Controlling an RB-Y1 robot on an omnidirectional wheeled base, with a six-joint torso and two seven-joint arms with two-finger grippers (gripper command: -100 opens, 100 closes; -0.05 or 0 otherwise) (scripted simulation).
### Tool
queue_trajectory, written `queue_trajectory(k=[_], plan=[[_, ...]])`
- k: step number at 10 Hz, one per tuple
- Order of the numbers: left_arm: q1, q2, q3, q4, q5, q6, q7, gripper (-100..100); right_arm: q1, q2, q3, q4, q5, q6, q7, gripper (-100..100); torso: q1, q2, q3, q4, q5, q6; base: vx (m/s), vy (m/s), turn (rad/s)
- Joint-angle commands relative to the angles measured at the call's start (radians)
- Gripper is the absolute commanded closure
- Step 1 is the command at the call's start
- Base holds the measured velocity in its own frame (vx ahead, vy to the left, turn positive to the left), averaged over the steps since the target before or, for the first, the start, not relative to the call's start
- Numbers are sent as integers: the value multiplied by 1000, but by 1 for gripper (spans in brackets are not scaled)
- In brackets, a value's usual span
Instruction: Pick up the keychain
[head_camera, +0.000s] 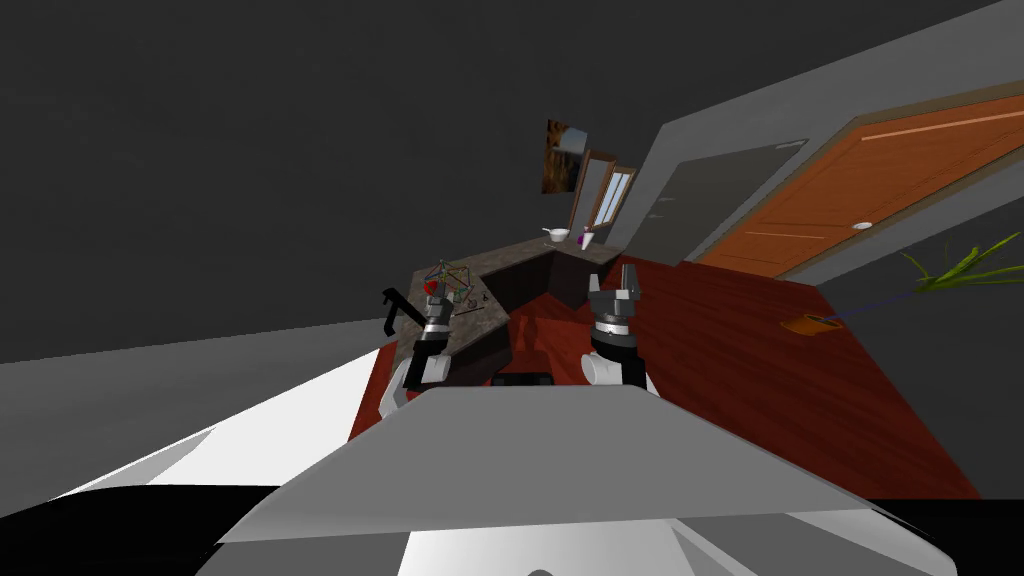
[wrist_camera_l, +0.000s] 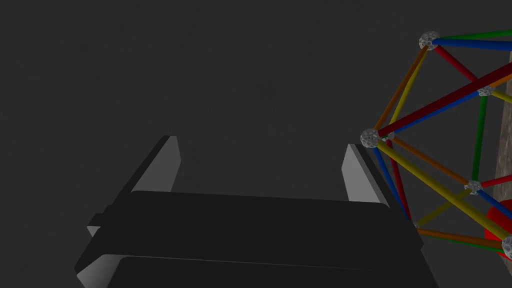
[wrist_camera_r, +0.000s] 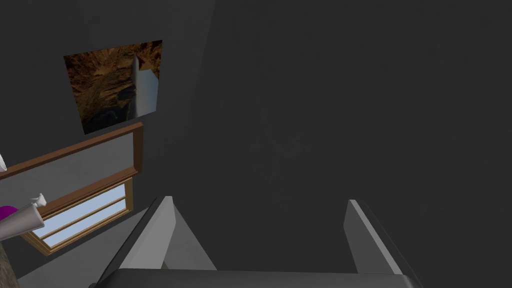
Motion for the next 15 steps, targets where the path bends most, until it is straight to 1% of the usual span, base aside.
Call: queue_trajectory(k=[1, 4, 5, 6, 7, 11, 15], plan=[[-7, 13, 1, 33, -4, 24, -2, -100, 0, 0, 0, 0, 0, 0, 0, 0, 0, 0, 0, 0, 0, 0, 19, -27, -76], [-29, 37, 5, 80, -9, 77, -4, -100, 0, 0, 0, 0, 0, 0, 0, 0, 0, 0, 0, 0, 0, 0, 21, -30, -79], [-42, 54, 7, 108, -13, 109, -4, -100, 0, 0, 0, 0, 0, 0, 0, 0, 0, 0, 0, 0, 0, 0, 26, -41, -134], [-48, 63, 8, 122, -14, 124, -5, -100, 0, 0, 0, 0, 0, 0, 0, 0, 0, 0, 0, 0, 0, 0, 25, -35, -89], [-61, 84, 10, 148, -18, 154, -5, -100, 0, 0, 0, 0, 0, 0, 0, 0, 0, 0, 0, 0, 0, 0, 24, -38, -109], [-88, 130, 14, 206, -25, 220, -7, -100, 0, 0, 0, 0, 0, 0, 0, 0, 0, 0, 0, 0, 0, 0, 27, -31, -77], [-122, 181, 19, 278, -34, 302, -9, -100, 0, 0, 0, 0, 0, 0, 0, 0, 0, 1, 0, 0, 0, 0, 24, -29, -88]])
